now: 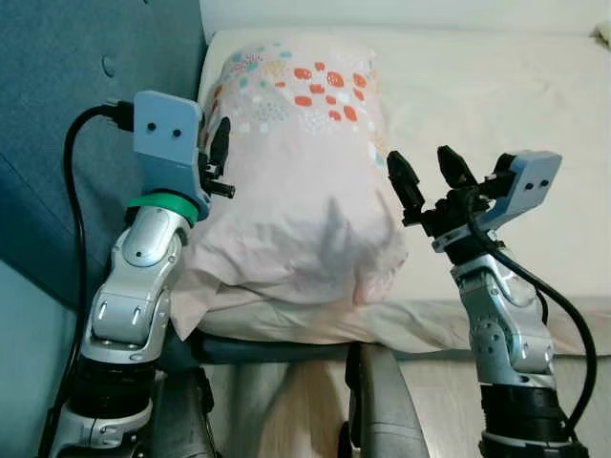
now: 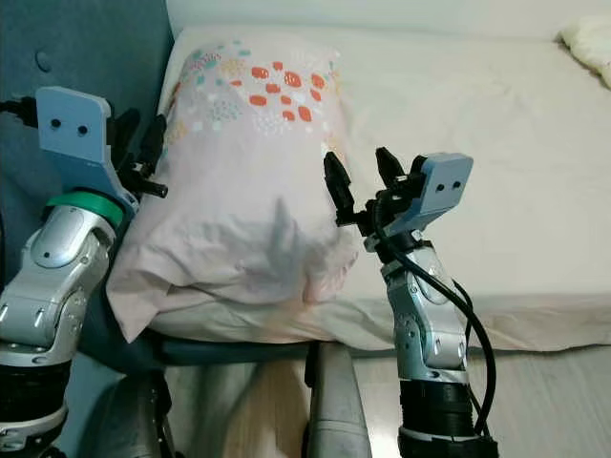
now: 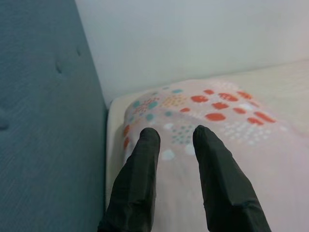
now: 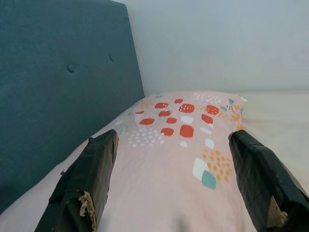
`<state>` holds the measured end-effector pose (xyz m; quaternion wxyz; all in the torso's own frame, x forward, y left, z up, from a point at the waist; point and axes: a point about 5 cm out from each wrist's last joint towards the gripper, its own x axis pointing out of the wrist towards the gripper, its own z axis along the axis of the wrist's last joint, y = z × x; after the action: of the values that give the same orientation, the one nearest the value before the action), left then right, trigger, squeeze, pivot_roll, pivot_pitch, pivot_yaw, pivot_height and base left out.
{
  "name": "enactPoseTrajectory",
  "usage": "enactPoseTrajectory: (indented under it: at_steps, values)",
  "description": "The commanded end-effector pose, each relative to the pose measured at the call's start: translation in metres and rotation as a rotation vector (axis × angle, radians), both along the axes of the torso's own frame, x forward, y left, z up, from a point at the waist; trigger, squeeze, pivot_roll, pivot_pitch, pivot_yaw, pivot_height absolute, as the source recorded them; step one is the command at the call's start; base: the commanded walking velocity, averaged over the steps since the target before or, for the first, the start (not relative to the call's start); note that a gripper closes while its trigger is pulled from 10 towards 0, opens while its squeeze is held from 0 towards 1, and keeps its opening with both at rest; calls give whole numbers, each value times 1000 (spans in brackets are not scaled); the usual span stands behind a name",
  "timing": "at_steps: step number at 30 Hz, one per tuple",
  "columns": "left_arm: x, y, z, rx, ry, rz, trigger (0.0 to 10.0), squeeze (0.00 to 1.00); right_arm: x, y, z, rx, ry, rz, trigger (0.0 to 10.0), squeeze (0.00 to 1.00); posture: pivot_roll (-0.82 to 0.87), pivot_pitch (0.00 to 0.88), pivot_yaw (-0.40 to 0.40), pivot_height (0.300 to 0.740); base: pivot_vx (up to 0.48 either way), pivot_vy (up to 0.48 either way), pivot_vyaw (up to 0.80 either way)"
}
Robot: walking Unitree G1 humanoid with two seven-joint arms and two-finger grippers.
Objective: Clean up the room
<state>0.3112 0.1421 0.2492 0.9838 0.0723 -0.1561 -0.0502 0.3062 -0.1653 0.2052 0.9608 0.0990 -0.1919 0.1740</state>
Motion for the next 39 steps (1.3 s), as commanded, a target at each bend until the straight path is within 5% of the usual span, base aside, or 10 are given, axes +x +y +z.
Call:
enactPoseTrajectory:
  at_steps: [1,21,39]
  values:
    - [3,-4,-6,5,32,-11,10000,0,1,-3,-5,-13,13,-17,10000,0,-41,0,15,590,0,0,0]
    - [11,-33,-4,-3,36,-110,10000,0,4,-6,-12,-17,35,-28,10000,0,-48,0,17,680,0,0,0]
    - [6,-39,-21,8,76,-155,10000,0,7,-4,-21,-16,67,-18,10000,0,-40,0,14,740,0,0,0]
